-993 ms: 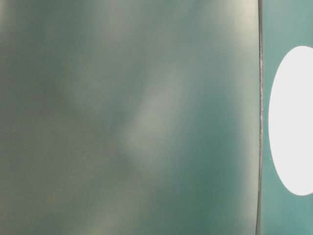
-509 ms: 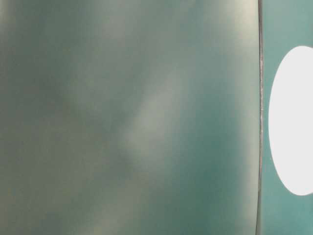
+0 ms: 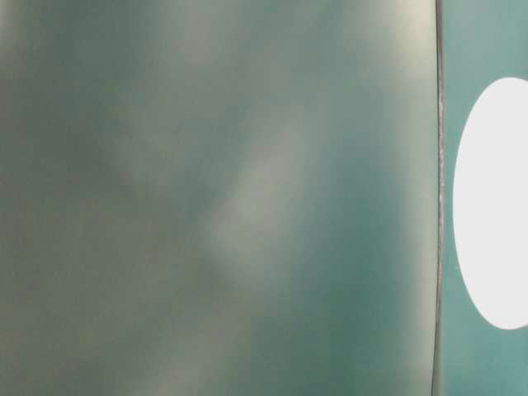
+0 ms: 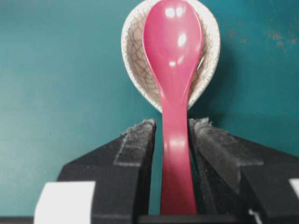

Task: Grip the spoon and scoop the red block from the bowl with right arm.
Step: 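Close the right gripper on the spoon handle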

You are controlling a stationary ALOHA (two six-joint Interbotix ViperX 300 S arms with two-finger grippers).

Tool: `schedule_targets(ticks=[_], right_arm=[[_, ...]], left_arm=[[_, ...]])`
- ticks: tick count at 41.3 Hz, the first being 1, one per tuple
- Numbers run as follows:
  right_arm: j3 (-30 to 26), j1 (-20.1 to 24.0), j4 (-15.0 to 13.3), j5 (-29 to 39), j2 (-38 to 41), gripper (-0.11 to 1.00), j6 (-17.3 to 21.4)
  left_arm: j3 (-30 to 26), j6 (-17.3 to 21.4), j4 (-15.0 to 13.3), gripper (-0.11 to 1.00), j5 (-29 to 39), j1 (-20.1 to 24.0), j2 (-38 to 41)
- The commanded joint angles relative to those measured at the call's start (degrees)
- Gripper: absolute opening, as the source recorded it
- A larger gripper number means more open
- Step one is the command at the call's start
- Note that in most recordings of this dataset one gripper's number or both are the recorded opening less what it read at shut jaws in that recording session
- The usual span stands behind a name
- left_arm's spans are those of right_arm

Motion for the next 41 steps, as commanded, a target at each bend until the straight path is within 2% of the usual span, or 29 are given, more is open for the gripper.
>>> schedule_targets(ticks=[1, 26, 41], right_arm=[[-0.44, -0.09, 0.09, -1.05, -1.23, 0.4, 0.0], [-0.53, -0.35, 0.18, -0.7, -1.32, 0.39, -0.09], [-0.53, -0.44, 0.18, -0.62, -1.32, 0.39, -2.55]], left_arm=[[-0.53, 0.09, 0.0, 0.0, -0.26, 0.09, 0.44], [-0.35, 0.09, 0.09, 0.0, -0.26, 0.09, 0.44], [-0.26, 0.09, 0.09, 0.0, -0.35, 0.09, 0.44]])
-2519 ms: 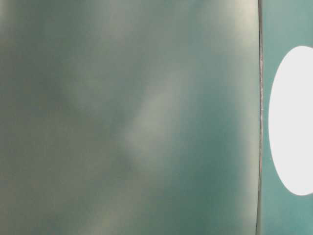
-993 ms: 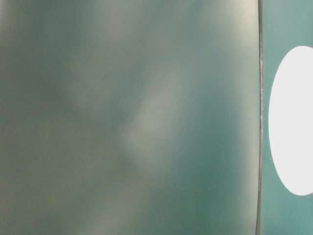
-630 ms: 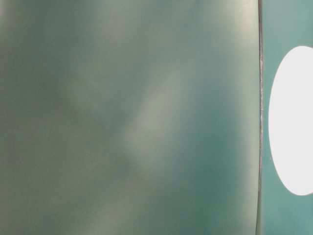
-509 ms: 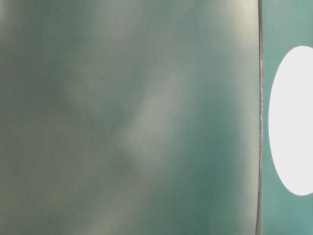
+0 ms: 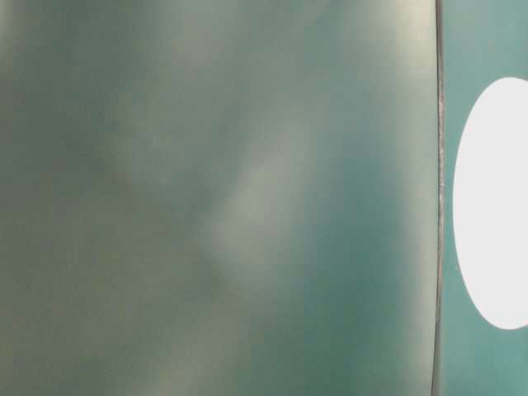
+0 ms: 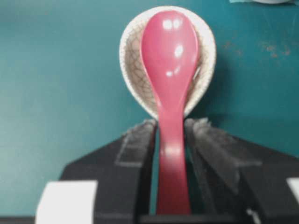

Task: Grip the spoon and scoop the red block from the bowl with right arm.
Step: 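Close the right gripper on the spoon handle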

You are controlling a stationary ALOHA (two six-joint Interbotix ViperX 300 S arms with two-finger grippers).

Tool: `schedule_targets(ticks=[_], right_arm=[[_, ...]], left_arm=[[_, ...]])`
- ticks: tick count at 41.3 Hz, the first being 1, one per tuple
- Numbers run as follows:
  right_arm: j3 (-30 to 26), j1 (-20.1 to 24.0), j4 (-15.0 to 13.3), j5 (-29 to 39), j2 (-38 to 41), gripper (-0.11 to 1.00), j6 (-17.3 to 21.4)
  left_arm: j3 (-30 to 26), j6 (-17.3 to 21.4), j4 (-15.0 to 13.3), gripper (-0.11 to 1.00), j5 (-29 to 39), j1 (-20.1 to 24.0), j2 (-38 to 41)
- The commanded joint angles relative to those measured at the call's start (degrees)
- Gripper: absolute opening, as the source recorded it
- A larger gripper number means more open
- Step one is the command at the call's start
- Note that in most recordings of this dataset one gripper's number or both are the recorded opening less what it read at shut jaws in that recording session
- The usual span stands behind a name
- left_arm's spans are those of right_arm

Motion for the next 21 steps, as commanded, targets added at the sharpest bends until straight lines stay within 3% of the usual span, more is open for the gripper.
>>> schedule_targets(ticks=[1, 21], right_arm=[[-0.53, 0.0, 0.18, -0.26, -1.05, 0.39, -0.88], [-0.35, 0.0, 0.18, 0.09, -1.05, 0.39, -2.46]], left_arm=[[-0.62, 0.18, 0.0, 0.0, -0.26, 0.09, 0.53], [-0.53, 0.18, 0.09, 0.0, -0.26, 0.09, 0.44]])
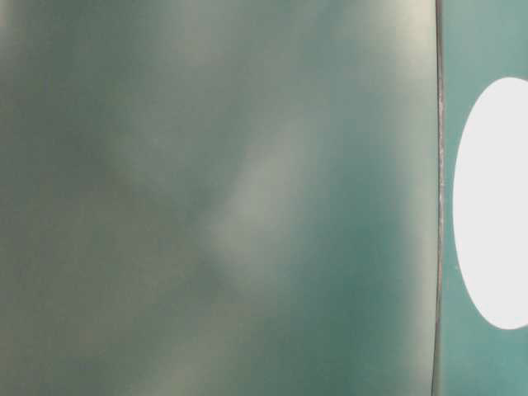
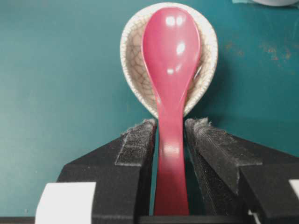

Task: Grip the spoon and scoop the red block from the bowl with right arm.
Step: 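Close the right gripper on the spoon handle, then lift the spoon out of the rest and swing it over the bowl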

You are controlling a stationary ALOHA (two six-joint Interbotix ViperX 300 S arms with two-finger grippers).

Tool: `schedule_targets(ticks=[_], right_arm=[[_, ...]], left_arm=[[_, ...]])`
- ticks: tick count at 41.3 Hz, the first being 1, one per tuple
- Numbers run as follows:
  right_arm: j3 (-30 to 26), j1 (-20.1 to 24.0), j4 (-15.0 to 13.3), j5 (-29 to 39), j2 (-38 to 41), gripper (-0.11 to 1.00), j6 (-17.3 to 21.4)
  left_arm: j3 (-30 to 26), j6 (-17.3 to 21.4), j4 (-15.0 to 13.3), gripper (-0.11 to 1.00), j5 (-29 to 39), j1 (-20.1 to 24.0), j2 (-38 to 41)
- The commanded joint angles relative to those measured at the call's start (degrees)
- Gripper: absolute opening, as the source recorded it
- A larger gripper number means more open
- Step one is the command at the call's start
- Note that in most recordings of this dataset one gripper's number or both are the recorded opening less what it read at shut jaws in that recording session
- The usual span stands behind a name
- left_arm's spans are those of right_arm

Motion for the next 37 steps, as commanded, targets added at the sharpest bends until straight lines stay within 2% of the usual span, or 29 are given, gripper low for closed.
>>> schedule_targets(ticks=[1, 9, 16, 24, 30, 37], right_arm=[[-0.26, -0.09, 0.18, -0.18, -1.05, 0.39, -0.09], [-0.35, -0.09, 0.18, -0.35, -1.05, 0.24, -0.09], [-0.53, -0.09, 0.18, -0.18, -1.58, 0.24, -0.09], [-0.62, -0.44, 0.18, 1.67, -8.17, 0.24, -0.35], [-1.49, -2.37, 0.18, 9.32, -16.0, 0.24, -1.76], [-4.66, -5.71, 0.18, 22.41, -25.4, 0.24, -6.86]], left_arm=[[-0.53, 0.09, 0.0, 0.0, -0.26, 0.09, 0.44], [-0.53, 0.18, 0.09, 0.0, -0.35, 0.09, 0.53], [-0.53, 0.18, 0.09, 0.0, -0.35, 0.18, 0.44], [-0.44, 0.09, 0.09, 0.0, -0.26, 0.09, 0.44], [-0.18, 0.0, 0.09, 0.0, -0.26, 0.09, 0.53], [0.18, 0.09, 0.0, 0.0, -0.26, 0.09, 0.44]])
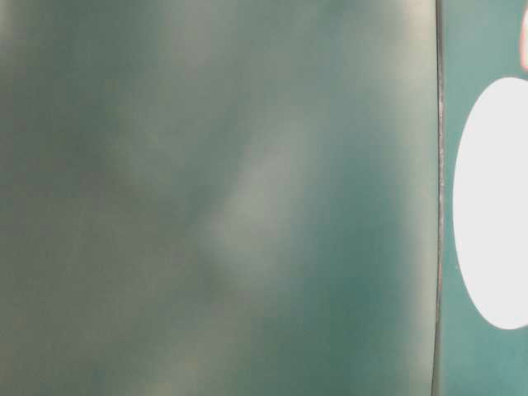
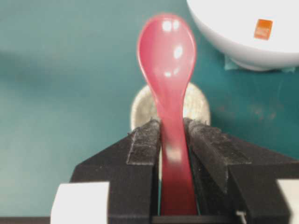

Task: Grip the spoon and scoop the red block from the bowl with right arm.
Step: 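Lift the spoon out of the rest and swing it over the bowl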

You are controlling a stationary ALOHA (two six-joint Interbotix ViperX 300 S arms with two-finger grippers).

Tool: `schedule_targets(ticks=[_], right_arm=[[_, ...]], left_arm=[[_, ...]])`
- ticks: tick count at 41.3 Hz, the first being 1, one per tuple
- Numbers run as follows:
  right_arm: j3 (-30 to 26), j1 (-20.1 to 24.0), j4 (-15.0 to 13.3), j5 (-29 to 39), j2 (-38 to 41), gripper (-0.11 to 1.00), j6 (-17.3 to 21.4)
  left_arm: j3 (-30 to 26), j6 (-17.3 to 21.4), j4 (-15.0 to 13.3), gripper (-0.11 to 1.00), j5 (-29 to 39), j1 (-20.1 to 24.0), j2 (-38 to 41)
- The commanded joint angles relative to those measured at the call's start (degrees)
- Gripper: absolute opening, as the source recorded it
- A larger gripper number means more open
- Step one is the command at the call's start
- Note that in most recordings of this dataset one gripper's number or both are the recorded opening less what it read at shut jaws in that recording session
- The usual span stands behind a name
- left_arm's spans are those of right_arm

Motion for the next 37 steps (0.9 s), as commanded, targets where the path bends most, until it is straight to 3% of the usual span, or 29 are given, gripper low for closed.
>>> schedule_targets(ticks=[1, 10, 19, 37], right_arm=[[-2.72, -1.85, 0.0, 6.42, -5.19, 0.24, -2.2], [-8.44, -8.61, -0.09, 22.5, -14.33, 0.24, -6.42], [-14.5, -15.91, -0.7, 36.74, -19.86, 0.24, -6.5], [-26.98, -27.51, -3.16, 57.39, -19.16, 0.24, -6.42]], left_arm=[[-0.35, 0.09, 0.09, 0.0, -0.26, 0.09, 0.35], [-0.26, 0.26, 0.18, 0.0, -0.53, 0.09, 0.44], [-0.26, 0.26, 0.26, 0.0, -0.7, 0.09, 0.35], [-0.26, 0.26, 0.35, 0.0, -1.05, 0.09, 0.44]])
